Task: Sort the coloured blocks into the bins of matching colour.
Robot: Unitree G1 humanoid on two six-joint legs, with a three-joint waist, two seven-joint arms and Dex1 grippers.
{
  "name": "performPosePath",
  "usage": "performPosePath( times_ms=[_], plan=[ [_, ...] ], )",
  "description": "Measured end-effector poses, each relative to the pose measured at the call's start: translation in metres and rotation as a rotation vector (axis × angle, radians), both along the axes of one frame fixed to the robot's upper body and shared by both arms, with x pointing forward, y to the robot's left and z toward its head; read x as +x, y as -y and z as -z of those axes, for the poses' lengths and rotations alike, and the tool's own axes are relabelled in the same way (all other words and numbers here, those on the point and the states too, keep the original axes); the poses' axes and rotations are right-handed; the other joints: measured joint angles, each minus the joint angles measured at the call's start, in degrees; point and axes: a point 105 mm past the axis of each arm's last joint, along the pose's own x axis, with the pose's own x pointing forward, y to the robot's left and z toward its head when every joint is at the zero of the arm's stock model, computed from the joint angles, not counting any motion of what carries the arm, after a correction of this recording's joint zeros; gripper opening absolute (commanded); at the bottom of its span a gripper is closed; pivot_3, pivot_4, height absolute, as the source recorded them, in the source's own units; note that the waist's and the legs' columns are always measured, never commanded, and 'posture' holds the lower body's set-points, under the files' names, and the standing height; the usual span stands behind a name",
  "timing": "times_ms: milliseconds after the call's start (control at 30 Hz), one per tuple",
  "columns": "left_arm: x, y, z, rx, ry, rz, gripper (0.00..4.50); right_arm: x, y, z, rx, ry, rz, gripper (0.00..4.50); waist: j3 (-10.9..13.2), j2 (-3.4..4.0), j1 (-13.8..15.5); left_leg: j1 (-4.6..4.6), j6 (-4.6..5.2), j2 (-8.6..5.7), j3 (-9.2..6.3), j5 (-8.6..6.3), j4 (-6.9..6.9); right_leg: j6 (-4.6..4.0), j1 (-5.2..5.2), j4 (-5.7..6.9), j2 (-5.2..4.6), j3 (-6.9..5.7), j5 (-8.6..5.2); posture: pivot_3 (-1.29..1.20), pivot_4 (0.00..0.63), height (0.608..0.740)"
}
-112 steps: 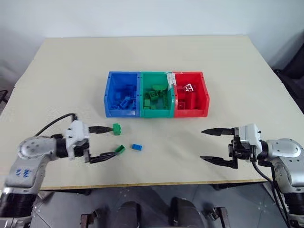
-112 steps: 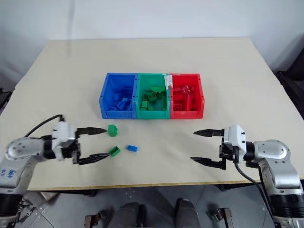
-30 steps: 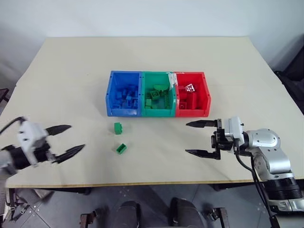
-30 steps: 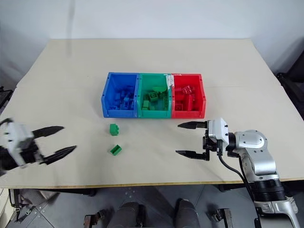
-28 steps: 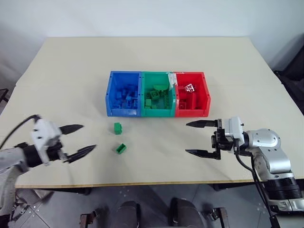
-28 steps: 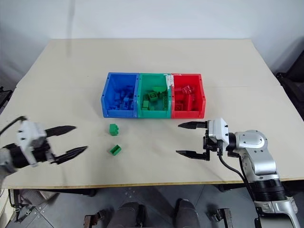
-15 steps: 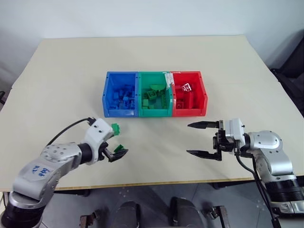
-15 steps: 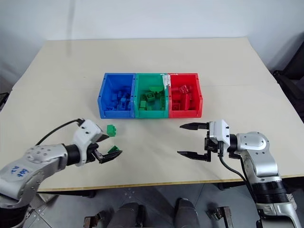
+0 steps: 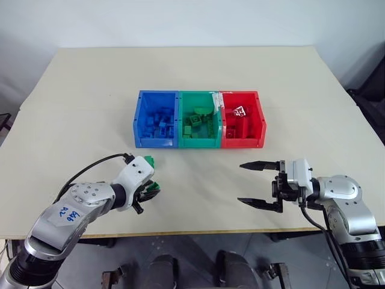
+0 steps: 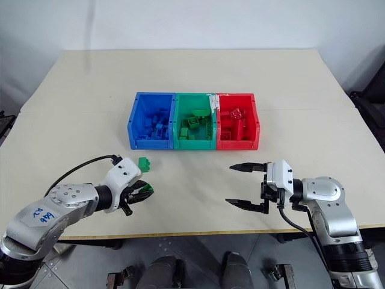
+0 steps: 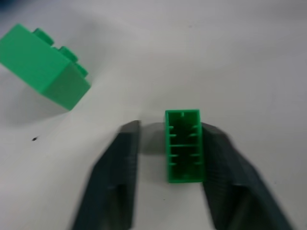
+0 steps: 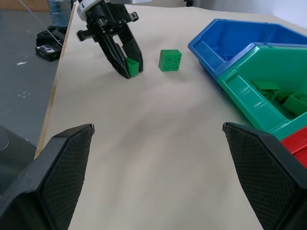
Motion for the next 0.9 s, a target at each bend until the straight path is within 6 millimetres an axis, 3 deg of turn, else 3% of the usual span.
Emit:
performPosePath(
  times_ms=[33,133,267,367,467,633,767,900],
  plan=[
    [0.002,0.001,0.000,-0.018,0.003,0.011,0.49,0.000,0.000,0.000,0.002,-0.001,0.008,4.50,0.0,0.00,0.2,0.00,0.00,-0.01,-0.01,0.00,0.01,0.00,0.01,0.01,0.00,-0.01,0.00,0.00,0.150,0.740],
    [0.013,0.013,-0.009,-0.086,0.034,0.060,0.49,0.001,0.005,-0.003,0.025,0.020,0.071,4.50,0.0,-0.01,0.4,-0.10,0.01,-0.04,0.00,0.00,0.10,0.01,0.02,0.00,-0.01,-0.04,0.01,0.00,0.150,0.740],
    [0.043,0.036,-0.055,-0.172,0.226,0.163,0.49,0.011,0.020,-0.019,0.151,0.069,0.259,4.50,0.0,-0.02,0.4,-0.08,-0.01,-0.04,0.16,0.01,0.07,0.01,0.03,0.01,0.02,-0.07,0.01,0.00,0.150,0.740],
    [0.072,0.050,-0.078,-0.206,0.353,0.202,0.49,0.013,0.030,-0.021,0.220,0.092,0.401,4.50,0.0,0.00,0.4,-0.08,-0.03,-0.04,0.46,0.02,0.03,0.02,0.01,-0.02,0.05,-0.09,0.01,0.00,0.150,0.740],
    [0.100,0.069,-0.094,-0.260,0.446,0.234,0.49,0.012,0.036,-0.023,0.273,0.117,0.521,4.50,0.0,-0.02,0.3,-0.09,-0.01,-0.07,0.52,0.03,0.03,0.04,0.00,-0.03,0.05,-0.06,0.02,0.00,0.150,0.740],
    [0.128,0.097,-0.107,-0.271,0.529,0.287,0.49,0.004,0.036,-0.020,0.263,0.132,0.604,4.50,0.0,-0.01,0.2,-0.10,0.01,-0.07,0.58,0.03,-0.03,0.06,-0.03,-0.09,0.08,-0.05,0.03,0.00,0.150,0.740],
    [0.136,0.112,-0.102,-0.313,0.513,0.293,1.81,0.002,0.039,-0.018,0.238,0.146,0.667,4.50,0.0,-0.02,0.0,-0.10,0.04,-0.04,0.62,0.03,-0.03,0.08,-0.05,-0.10,0.08,-0.04,0.04,0.00,0.150,0.740],
    [0.135,0.107,-0.101,-0.320,0.520,0.296,3.09,-0.001,0.044,-0.018,0.234,0.148,0.689,4.50,0.0,-0.02,0.0,-0.11,0.05,-0.04,0.63,0.03,-0.02,0.08,-0.07,-0.09,0.08,-0.03,0.04,0.00,0.150,0.740]
  ],
)
